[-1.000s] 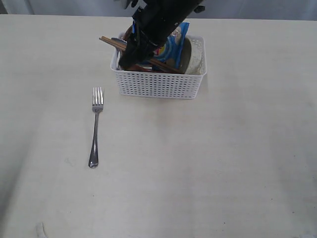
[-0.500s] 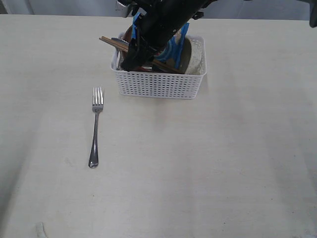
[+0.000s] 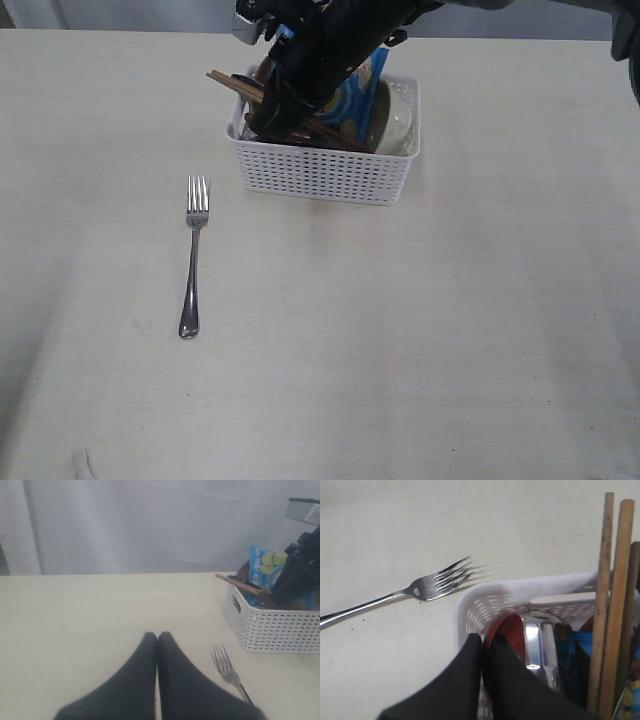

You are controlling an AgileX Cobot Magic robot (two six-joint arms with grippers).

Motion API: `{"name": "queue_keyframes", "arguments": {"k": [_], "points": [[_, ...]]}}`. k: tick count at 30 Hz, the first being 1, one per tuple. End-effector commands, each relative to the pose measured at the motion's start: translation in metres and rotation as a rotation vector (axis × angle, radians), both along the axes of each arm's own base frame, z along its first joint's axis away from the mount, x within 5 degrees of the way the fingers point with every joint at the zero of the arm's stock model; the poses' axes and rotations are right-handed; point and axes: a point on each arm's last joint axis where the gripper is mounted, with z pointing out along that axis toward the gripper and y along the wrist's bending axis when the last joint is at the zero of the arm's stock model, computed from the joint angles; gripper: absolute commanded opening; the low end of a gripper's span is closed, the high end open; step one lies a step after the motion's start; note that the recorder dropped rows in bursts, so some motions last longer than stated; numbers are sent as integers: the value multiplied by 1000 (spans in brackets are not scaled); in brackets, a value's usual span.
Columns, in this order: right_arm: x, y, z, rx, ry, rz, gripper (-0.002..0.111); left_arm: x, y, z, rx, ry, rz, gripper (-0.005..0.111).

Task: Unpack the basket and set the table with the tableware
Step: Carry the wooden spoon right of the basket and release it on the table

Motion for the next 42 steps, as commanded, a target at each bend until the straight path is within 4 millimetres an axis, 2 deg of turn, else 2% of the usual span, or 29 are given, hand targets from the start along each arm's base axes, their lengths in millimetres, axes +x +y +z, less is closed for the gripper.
{"name": "queue_keyframes", "arguments": {"k": [1, 6, 10, 12, 16, 20, 21, 24, 28, 31, 34, 36, 39, 42], "points": [[-2, -4, 17, 11, -23, 2, -1, 0, 0, 0, -5, -11, -1, 0], [-10, -8, 56, 51, -82, -8, -1, 0, 0, 0, -5, -11, -1, 0], [-23, -15, 104, 106, -169, -33, -1, 0, 0, 0, -5, -11, -1, 0], [-27, -23, 127, 123, -201, -100, -1, 0, 0, 0, -5, -11, -1, 0], [-25, -62, 163, 37, -303, -324, -1, 0, 0, 0, -5, -11, -1, 0], [-8, -116, 172, 0, -251, -621, -1, 0, 0, 0, -5, -11, -1, 0], [-2, -132, 170, 1, -206, -706, -1, 0, 0, 0, -5, -11, -1, 0], [17, -183, 147, -27, -24, -935, -1, 0, 0, 0, -5, -11, -1, 0], [37, -242, 90, -112, 254, -1168, -1, 0, 0, 0, -5, -11, -1, 0], [41, -272, 44, -148, 366, -1282, -1, 0, 0, 0, -5, -11, -1, 0], [34, -290, -1, -179, 432, -1353, -1, 0, 0, 0, -5, -11, -1, 0], [29, -297, -21, -177, 423, -1392, -1, 0, 0, 0, -5, -11, -1, 0], [21, -301, -41, -187, 384, -1421, -1, 0, 0, 0, -5, -11, -1, 0], [21, -302, -49, -176, 357, -1437, 0, 0, 0, 0, -5, -11, -1, 0]]}}
